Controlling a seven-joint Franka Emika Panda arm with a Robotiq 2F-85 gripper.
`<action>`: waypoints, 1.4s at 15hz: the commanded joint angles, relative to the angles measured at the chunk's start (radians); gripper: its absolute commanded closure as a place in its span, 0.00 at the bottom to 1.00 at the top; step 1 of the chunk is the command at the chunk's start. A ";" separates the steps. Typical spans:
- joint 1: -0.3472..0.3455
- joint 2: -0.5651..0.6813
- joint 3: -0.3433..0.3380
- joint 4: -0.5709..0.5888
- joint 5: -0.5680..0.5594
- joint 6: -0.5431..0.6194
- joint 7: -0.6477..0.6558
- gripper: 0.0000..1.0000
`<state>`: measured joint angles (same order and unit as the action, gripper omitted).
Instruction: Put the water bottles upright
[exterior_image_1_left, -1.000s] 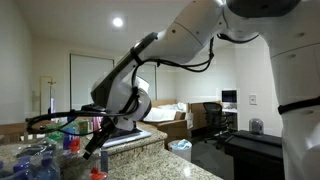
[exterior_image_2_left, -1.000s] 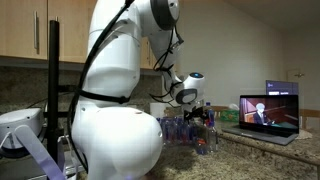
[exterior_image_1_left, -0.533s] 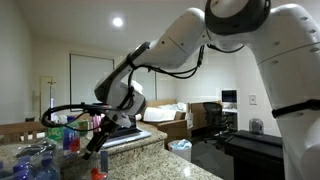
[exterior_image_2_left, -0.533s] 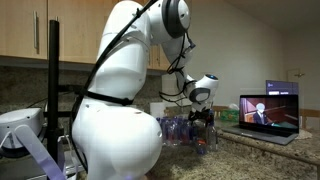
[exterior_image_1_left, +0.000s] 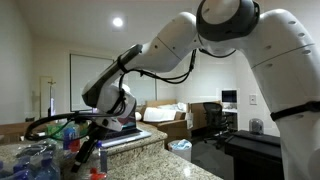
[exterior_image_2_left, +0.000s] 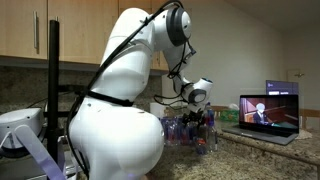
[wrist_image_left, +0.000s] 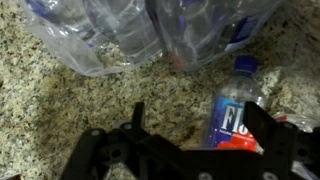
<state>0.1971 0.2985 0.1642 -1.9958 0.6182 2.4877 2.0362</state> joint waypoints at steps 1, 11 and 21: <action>0.044 -0.024 -0.009 -0.021 -0.070 0.023 0.073 0.00; 0.118 0.130 -0.085 0.118 -0.439 0.034 0.256 0.00; 0.145 0.283 -0.124 0.285 -0.519 -0.061 0.254 0.00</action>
<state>0.3372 0.5462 0.0503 -1.7595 0.1263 2.4686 2.2690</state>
